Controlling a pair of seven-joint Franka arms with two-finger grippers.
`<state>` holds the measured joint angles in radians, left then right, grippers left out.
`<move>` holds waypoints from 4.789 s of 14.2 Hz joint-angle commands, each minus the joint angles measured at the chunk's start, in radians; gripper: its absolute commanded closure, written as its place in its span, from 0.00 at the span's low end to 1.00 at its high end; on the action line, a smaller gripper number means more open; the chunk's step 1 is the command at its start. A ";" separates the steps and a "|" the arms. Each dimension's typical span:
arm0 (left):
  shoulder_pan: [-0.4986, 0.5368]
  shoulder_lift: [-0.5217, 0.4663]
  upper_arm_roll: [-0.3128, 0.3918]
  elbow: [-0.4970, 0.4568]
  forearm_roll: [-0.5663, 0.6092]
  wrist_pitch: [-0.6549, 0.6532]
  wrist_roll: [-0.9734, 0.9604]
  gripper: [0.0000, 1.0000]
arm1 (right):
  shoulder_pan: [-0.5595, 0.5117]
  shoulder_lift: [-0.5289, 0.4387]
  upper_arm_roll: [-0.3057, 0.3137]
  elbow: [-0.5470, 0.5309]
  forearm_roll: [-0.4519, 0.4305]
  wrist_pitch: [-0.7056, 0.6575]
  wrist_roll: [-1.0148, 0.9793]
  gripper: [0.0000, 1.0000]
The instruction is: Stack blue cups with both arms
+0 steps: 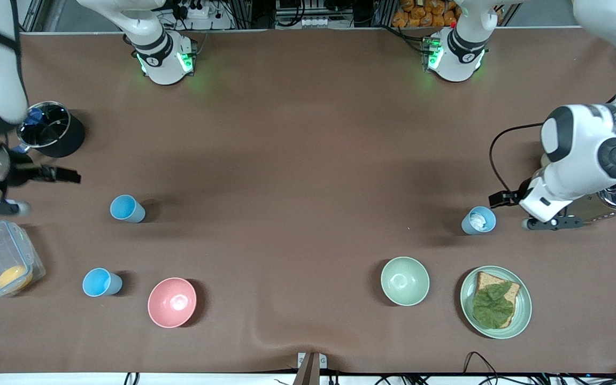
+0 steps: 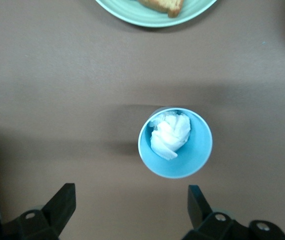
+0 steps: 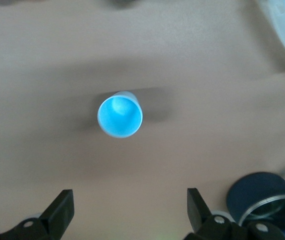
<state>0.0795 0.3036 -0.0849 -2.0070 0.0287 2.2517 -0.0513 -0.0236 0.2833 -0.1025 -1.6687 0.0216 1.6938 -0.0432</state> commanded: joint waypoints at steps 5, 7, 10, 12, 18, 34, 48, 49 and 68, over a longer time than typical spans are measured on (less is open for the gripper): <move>0.008 0.138 0.001 -0.001 -0.010 0.176 0.033 0.13 | -0.007 0.118 0.014 -0.126 -0.008 0.294 0.000 0.00; 0.008 0.158 0.001 -0.001 -0.010 0.192 0.033 0.40 | -0.006 0.180 0.015 -0.126 -0.009 0.306 0.000 0.00; -0.001 0.158 -0.001 0.002 -0.013 0.190 0.016 1.00 | -0.002 0.240 0.015 -0.125 -0.009 0.322 0.000 0.00; -0.006 0.150 -0.018 0.011 -0.024 0.178 0.014 1.00 | 0.004 0.266 0.015 -0.125 -0.009 0.346 0.000 0.00; -0.003 0.112 -0.264 0.011 -0.052 0.137 -0.284 1.00 | 0.022 0.297 0.017 -0.125 -0.009 0.352 -0.015 1.00; -0.495 0.411 -0.358 0.324 0.209 0.150 -1.212 1.00 | 0.100 0.056 0.058 -0.023 0.036 0.055 -0.106 1.00; -0.339 0.036 -0.369 0.327 0.244 -0.125 -1.152 0.00 | 0.188 0.100 0.061 -0.029 0.159 0.017 -0.066 1.00; -0.307 0.008 -0.368 0.327 0.240 -0.148 -1.071 0.00 | 0.195 0.100 0.061 -0.029 0.173 0.015 -0.066 1.00; 0.350 -0.244 -0.360 0.438 0.070 -0.623 0.034 0.00 | 0.689 0.321 0.060 0.187 0.368 0.283 0.532 1.00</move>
<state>0.4045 0.0711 -0.4364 -1.5967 0.1270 1.6813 -0.0669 0.6447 0.5556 -0.0299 -1.5573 0.3712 1.9926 0.4445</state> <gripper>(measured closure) 0.000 0.956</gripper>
